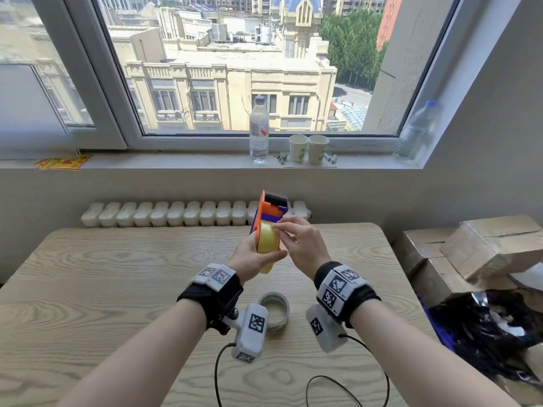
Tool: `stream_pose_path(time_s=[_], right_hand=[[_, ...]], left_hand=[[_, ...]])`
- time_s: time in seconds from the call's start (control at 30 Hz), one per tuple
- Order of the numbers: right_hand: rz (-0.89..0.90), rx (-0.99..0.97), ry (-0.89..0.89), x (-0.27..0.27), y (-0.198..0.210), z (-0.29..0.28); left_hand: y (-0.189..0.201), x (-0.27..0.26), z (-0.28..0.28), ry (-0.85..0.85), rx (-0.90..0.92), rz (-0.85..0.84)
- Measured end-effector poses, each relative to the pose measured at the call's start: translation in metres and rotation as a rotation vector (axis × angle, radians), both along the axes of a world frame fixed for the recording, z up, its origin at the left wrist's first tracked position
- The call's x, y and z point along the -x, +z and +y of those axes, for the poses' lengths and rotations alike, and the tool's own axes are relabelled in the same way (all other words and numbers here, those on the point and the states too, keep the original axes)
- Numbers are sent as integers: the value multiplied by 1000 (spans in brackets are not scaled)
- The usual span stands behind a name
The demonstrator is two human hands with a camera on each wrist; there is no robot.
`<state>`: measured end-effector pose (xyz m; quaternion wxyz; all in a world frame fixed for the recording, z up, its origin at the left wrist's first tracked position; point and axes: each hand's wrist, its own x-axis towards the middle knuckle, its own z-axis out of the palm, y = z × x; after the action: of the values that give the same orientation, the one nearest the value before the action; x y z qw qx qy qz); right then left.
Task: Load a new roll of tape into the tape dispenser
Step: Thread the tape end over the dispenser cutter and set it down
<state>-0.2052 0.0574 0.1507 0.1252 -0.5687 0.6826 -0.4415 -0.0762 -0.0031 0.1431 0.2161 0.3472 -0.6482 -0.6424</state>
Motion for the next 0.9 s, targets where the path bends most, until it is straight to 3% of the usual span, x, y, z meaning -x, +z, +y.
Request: stream_pose_path(time_s=[0.17,0.33,0.73,0.9], right_hand=[[315,77,-20,0,3,4],[528,11,-47,-2,4,5],[254,-7,24,-7,4,6],[224,-6,59,-5,0,3]], left_hand=[[6,1,2,-29,38,-42],[6,3,3,-45,60,-66],[1,-2,-1,-22,-46,30],[-1,-6,-3,-40,-49,43]])
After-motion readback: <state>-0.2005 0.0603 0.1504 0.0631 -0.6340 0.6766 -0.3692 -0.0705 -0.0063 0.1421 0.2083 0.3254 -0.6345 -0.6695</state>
